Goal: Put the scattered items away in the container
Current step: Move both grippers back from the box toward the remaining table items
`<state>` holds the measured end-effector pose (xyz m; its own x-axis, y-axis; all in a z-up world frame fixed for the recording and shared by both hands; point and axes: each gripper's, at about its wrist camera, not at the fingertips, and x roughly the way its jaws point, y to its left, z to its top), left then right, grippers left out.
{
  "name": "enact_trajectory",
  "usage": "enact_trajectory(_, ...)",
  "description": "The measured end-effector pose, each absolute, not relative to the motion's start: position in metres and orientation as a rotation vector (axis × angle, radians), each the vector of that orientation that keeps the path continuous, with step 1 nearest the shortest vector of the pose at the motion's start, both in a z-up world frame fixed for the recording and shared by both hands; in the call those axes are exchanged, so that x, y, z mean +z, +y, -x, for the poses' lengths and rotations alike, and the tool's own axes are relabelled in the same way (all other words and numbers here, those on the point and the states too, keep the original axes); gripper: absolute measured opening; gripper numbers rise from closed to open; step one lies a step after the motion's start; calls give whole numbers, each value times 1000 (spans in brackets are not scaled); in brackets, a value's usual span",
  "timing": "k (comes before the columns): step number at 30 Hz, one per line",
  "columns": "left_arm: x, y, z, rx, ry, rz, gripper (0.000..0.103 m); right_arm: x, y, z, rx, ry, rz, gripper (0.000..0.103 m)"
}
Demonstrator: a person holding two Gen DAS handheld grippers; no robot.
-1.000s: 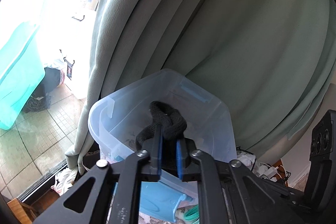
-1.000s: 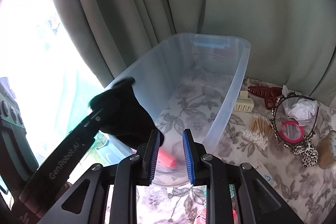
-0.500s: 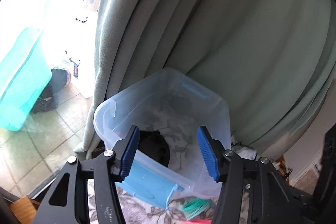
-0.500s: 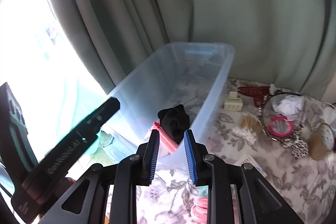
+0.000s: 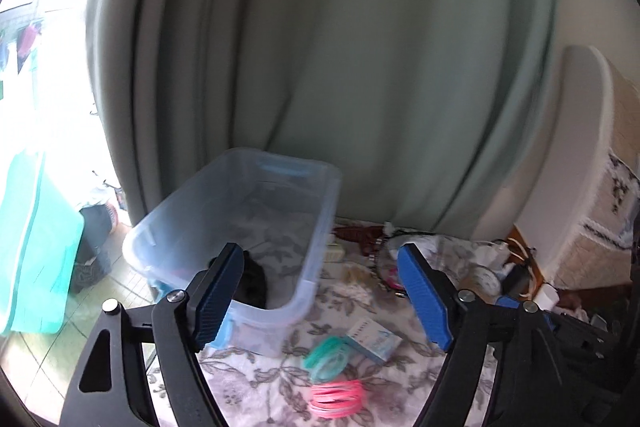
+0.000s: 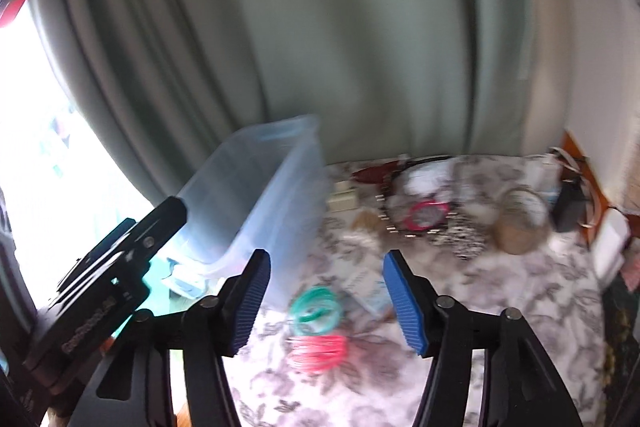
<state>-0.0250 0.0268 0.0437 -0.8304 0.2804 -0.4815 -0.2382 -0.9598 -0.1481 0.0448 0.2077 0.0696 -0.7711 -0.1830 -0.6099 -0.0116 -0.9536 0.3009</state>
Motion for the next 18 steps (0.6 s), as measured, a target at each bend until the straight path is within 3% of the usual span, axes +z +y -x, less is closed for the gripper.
enact_trajectory(7, 42, 54, 2, 2722, -57, 778, 80, 69, 264, -75, -2896, -618, -958, 72)
enact_trajectory(15, 42, 58, -23, 2741, -112, 637, 80, 67, 305, -95, -2989, -719, -822, 96)
enact_trajectory(18, 35, 68, -28, 2706, -92, 604, 80, 57, 320, -95, -2985, -793, -829, 100)
